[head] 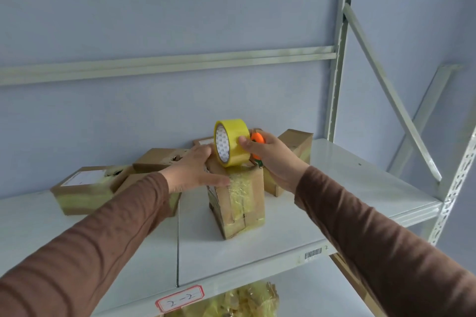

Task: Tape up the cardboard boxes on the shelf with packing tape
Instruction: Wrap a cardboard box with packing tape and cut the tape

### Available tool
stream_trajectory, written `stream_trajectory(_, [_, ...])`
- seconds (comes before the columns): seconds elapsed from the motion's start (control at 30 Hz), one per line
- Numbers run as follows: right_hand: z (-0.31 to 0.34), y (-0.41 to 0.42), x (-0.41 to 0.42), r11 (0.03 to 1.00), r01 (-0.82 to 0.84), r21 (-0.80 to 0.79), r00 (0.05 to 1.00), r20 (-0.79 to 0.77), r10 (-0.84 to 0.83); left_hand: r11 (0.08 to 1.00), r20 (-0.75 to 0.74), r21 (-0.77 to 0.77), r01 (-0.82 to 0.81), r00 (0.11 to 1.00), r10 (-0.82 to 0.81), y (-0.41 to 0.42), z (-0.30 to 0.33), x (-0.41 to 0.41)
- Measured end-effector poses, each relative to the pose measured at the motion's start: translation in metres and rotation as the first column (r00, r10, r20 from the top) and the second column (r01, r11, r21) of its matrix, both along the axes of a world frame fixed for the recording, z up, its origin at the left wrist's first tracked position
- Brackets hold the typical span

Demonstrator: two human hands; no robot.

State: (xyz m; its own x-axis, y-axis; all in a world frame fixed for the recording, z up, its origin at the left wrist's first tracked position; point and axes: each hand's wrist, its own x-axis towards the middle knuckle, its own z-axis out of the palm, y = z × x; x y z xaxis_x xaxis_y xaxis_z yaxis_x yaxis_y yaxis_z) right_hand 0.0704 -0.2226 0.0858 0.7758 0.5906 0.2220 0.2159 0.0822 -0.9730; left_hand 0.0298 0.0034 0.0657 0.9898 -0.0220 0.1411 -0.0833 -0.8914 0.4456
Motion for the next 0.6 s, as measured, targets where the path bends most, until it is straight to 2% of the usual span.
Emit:
stream_trajectory(0.1, [0.001, -0.010, -0.011, 0.996, 0.011, 0.090, 0.999, -0.053, -0.006, 0.999, -0.003, -0.032, 0.035, 0.999, -0.035, 0.005, -0.001, 0.001])
stream_trajectory(0.17, [-0.005, -0.021, -0.021, 0.997, 0.006, 0.082, 0.995, -0.098, 0.002, 0.995, -0.016, 0.093, 0.030, 0.999, -0.029, 0.007, -0.001, 0.004])
stream_trajectory(0.23, [-0.020, -0.031, -0.031, 1.000, 0.022, 0.020, 0.987, -0.161, -0.018, 0.987, -0.043, 0.163, 0.009, 0.999, -0.002, 0.009, 0.000, 0.005])
stream_trajectory(0.37, [-0.053, -0.046, -0.042, 0.993, 0.056, -0.106, 0.969, -0.233, -0.079, 0.978, -0.083, 0.206, 0.012, 0.997, 0.005, 0.009, -0.001, 0.007])
stream_trajectory(0.43, [-0.062, -0.047, -0.039, 0.982, 0.096, -0.164, 0.976, -0.180, -0.126, 0.972, -0.086, 0.235, 0.017, 0.996, 0.003, 0.008, -0.001, 0.008])
stream_trajectory(0.5, [-0.073, -0.043, -0.035, 0.942, 0.137, -0.308, 0.983, -0.076, -0.168, 0.957, -0.073, 0.287, 0.044, 0.997, -0.024, 0.007, 0.001, 0.007])
stream_trajectory(0.6, [-0.097, -0.036, -0.028, 0.897, 0.155, -0.414, 0.975, -0.080, -0.206, 0.894, 0.067, 0.435, 0.107, 0.986, -0.150, 0.000, -0.006, 0.001])
